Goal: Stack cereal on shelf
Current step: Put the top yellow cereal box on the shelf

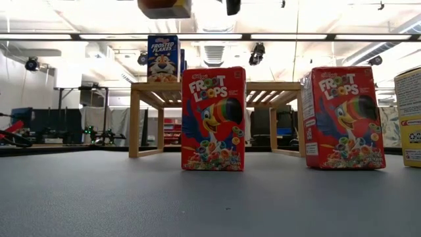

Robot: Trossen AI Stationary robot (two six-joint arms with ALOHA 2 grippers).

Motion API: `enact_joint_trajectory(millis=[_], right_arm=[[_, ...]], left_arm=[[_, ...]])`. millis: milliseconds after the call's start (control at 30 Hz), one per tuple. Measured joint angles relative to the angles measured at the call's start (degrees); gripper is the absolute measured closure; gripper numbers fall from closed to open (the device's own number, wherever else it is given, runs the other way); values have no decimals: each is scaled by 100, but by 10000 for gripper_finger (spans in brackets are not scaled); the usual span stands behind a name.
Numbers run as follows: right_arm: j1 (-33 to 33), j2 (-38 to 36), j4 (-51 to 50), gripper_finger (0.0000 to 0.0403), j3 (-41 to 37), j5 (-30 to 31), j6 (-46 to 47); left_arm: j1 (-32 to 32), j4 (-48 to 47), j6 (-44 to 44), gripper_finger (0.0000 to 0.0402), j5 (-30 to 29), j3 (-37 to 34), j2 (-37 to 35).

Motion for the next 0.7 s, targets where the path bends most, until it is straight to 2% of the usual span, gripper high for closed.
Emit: enact_joint_trajectory(millis=[367,567,700], right_arm=[[-379,-1156,398,241,-1257,-146,202],[-1162,-1904,414,241,-1777,-118,414],[-1822,-2250,364,241,-2002,-613,416]], left_arm=[[7,1468,338,141,19,-1520,-1045],[7,1617,366,141,20,-2081,-1462],[9,1682,463,141,12,-2328,-1769]])
